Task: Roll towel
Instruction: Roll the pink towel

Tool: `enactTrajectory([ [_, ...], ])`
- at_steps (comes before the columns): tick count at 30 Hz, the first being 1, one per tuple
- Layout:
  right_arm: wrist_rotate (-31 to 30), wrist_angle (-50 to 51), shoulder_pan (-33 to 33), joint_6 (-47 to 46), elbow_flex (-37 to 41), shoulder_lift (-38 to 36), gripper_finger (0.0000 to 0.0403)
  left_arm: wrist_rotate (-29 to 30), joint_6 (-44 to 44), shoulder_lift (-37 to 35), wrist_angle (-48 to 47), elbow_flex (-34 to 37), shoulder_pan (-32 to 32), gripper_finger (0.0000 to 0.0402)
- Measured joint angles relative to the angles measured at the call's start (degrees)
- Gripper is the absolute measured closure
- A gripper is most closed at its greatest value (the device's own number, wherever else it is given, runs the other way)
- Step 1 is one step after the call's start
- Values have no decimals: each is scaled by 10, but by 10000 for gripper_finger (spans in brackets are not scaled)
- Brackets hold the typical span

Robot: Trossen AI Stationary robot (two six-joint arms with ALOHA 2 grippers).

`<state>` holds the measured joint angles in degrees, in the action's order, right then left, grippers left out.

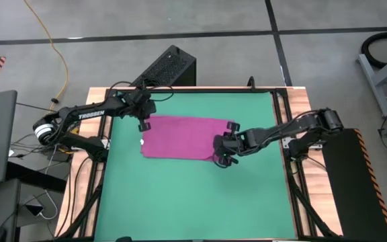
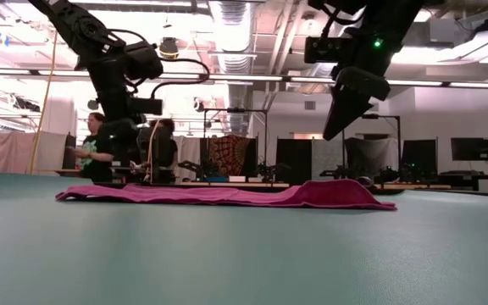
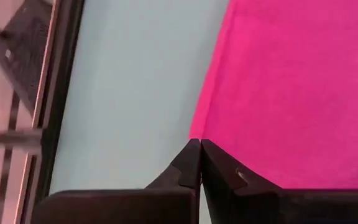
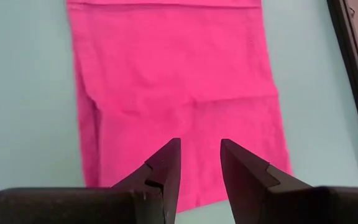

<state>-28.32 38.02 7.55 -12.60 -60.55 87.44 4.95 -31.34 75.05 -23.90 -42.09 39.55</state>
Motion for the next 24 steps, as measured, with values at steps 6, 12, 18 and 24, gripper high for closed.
enactTrajectory([
  [6,14,-53,-54,86,0,0,230,-15,-12,0,10,0,0,348],
  [12,107,-62,-184,132,0,0,163,-60,-7,0,-5,0,11,288],
  [18,158,-50,-299,172,0,0,148,-101,19,0,-7,0,62,262],
  [24,210,-51,-345,183,0,0,148,-123,-21,0,-7,0,87,262],
])
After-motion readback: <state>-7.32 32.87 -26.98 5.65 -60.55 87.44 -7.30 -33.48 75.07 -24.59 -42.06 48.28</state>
